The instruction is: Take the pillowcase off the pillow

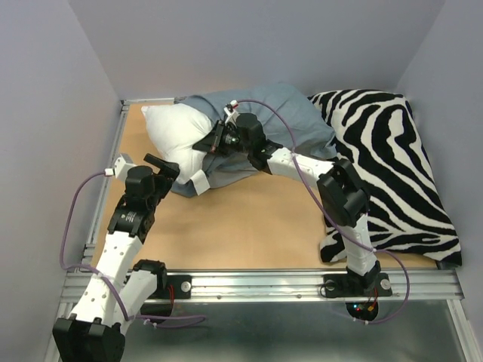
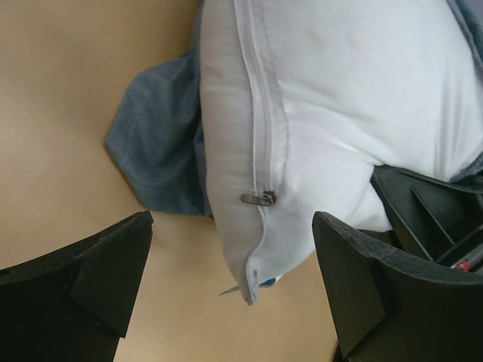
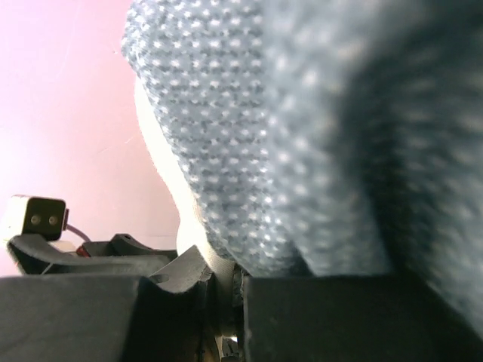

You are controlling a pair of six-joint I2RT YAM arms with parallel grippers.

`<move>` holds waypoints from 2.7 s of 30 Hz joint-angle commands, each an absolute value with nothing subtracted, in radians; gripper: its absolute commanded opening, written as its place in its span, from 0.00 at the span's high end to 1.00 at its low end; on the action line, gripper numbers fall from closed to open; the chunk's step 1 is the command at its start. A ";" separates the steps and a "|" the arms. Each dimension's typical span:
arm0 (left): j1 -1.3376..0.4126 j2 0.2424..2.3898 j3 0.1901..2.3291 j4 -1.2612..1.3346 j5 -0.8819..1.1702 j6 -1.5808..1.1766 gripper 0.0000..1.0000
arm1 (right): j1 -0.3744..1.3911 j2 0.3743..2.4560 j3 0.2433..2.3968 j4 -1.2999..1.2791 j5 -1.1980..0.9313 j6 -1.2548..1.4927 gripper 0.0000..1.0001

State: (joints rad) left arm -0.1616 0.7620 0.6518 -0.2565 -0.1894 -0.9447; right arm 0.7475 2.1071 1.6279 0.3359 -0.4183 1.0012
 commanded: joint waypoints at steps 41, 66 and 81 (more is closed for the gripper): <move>-0.051 0.933 0.799 0.072 -0.206 -0.831 1.00 | 0.813 1.719 1.640 -0.129 0.033 0.624 0.22; -0.049 0.917 0.999 0.023 -0.149 -0.765 1.00 | 0.634 1.798 1.591 -0.222 0.265 0.554 0.74; 0.274 1.011 1.293 -0.064 -0.016 -0.724 1.00 | 0.274 1.571 1.318 -0.281 0.235 0.589 0.99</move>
State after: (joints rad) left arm 0.1482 1.0271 1.1500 -0.1871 0.0032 -0.7609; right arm 0.4191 1.6215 1.3643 -0.2371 0.1783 0.5831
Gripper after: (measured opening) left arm 0.085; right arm 0.016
